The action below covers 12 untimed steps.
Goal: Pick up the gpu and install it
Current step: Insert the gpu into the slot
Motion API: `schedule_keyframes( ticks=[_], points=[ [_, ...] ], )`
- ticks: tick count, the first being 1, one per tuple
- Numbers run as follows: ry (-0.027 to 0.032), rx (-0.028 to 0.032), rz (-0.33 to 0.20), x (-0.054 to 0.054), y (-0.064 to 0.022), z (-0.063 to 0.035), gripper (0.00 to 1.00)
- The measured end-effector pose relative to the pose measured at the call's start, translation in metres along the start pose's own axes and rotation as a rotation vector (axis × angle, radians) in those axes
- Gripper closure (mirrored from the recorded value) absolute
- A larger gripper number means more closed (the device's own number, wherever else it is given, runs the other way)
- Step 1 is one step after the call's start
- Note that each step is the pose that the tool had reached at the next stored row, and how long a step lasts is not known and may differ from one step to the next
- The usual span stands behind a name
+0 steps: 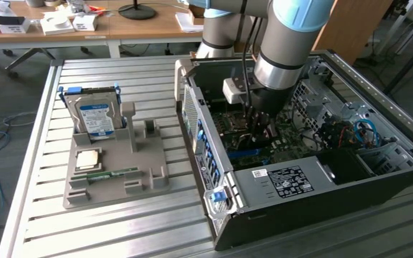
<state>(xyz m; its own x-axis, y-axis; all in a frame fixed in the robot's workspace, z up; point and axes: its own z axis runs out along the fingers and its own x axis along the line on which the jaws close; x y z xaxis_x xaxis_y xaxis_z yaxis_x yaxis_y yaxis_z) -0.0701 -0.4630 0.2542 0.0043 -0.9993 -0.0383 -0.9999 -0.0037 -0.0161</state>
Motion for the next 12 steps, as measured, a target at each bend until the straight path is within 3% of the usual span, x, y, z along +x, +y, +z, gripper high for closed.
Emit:
schedule_keyframes(
  ticks=[12],
  points=[
    [0.0002, -0.0001, 0.0, 0.0001, 0.0001, 0.0015, 0.73]
  ],
)
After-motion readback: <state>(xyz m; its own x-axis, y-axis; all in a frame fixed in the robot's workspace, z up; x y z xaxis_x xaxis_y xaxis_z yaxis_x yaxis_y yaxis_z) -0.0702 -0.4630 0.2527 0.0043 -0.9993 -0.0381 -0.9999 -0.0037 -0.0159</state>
